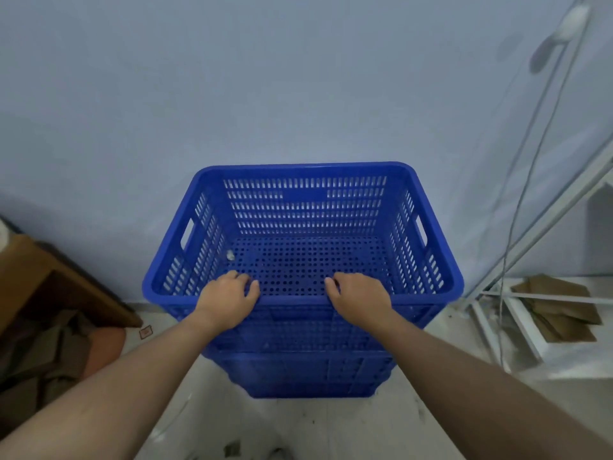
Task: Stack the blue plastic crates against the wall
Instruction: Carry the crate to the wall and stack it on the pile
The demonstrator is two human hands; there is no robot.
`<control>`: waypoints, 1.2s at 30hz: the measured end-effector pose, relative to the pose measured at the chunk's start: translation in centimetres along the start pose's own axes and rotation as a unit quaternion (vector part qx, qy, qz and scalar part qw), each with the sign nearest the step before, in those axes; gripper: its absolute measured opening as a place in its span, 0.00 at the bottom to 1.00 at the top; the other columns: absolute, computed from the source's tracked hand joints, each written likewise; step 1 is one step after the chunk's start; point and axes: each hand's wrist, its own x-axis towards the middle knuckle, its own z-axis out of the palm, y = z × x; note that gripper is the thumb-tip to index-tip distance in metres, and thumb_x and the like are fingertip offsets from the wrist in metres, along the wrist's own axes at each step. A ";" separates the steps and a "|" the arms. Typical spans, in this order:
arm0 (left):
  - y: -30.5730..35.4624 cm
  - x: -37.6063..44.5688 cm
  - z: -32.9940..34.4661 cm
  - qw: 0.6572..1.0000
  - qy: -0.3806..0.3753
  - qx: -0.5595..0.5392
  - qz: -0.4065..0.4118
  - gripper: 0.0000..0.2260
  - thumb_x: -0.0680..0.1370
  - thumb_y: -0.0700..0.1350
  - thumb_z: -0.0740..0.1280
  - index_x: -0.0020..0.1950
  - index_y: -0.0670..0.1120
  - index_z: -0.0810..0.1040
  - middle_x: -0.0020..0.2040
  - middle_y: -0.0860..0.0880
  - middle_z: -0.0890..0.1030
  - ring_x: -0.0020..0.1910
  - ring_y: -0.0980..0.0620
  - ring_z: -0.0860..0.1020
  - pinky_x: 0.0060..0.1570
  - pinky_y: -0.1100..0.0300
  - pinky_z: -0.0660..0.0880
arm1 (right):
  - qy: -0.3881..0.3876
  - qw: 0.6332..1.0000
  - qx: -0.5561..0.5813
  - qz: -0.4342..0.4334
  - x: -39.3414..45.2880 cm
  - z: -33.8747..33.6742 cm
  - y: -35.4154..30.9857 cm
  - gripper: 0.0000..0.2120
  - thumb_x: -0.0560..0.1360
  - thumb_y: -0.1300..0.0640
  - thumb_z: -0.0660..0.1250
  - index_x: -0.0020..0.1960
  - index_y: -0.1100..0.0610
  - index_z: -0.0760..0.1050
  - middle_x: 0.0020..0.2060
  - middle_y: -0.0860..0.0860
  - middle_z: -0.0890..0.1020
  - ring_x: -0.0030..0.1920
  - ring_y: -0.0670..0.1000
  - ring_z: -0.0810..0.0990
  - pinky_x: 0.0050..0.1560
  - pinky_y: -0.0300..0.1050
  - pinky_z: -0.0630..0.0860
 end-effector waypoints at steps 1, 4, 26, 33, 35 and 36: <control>-0.1 -0.1 0.1 1.000 0.000 0.003 0.000 0.22 0.83 0.57 0.48 0.64 0.47 0.75 0.59 0.45 0.76 0.54 0.45 0.77 0.55 0.51 0.74 | 0.013 1.000 -0.006 0.000 -0.2 0.3 0.0 0.20 0.84 0.44 0.48 0.41 0.53 0.69 0.29 0.49 0.68 0.28 0.51 0.65 0.28 0.46 0.59; -0.4 0.6 0.1 1.000 -0.004 0.001 -0.005 0.22 0.83 0.56 0.48 0.67 0.47 0.74 0.67 0.45 0.72 0.63 0.45 0.73 0.61 0.49 0.72 | 0.035 0.999 0.000 0.008 0.0 0.3 -0.3 0.21 0.83 0.45 0.48 0.40 0.53 0.70 0.28 0.49 0.68 0.27 0.50 0.64 0.27 0.45 0.58; -0.5 1.9 0.0 0.998 -0.055 0.006 0.043 0.23 0.83 0.56 0.48 0.71 0.46 0.68 0.69 0.44 0.69 0.63 0.42 0.72 0.60 0.46 0.71 | 0.018 0.996 -0.022 0.081 0.6 0.5 -1.1 0.18 0.84 0.50 0.48 0.40 0.55 0.69 0.32 0.51 0.71 0.46 0.56 0.70 0.46 0.50 0.64; -1.5 -1.1 0.1 0.998 -0.028 0.003 0.053 0.20 0.84 0.55 0.47 0.62 0.46 0.73 0.58 0.45 0.76 0.52 0.45 0.75 0.59 0.49 0.72 | 0.025 0.996 -0.038 0.081 -1.5 0.1 -1.6 0.21 0.84 0.50 0.49 0.33 0.51 0.60 0.29 0.49 0.65 0.29 0.48 0.61 0.45 0.48 0.63; -2.3 -2.7 1.4 0.995 0.057 0.011 0.084 0.20 0.83 0.54 0.51 0.63 0.45 0.76 0.61 0.49 0.78 0.58 0.47 0.77 0.66 0.50 0.70 | 0.040 0.996 0.027 0.080 -3.1 0.3 -2.1 0.18 0.84 0.51 0.51 0.39 0.53 0.71 0.36 0.50 0.74 0.40 0.49 0.74 0.59 0.48 0.67; -2.8 -3.9 2.1 0.990 0.103 0.023 0.097 0.22 0.80 0.54 0.54 0.66 0.46 0.77 0.66 0.50 0.77 0.63 0.48 0.77 0.69 0.51 0.69 | 0.033 0.995 0.057 0.079 -4.0 0.2 -2.2 0.15 0.84 0.51 0.53 0.48 0.55 0.75 0.46 0.52 0.79 0.55 0.52 0.76 0.70 0.49 0.63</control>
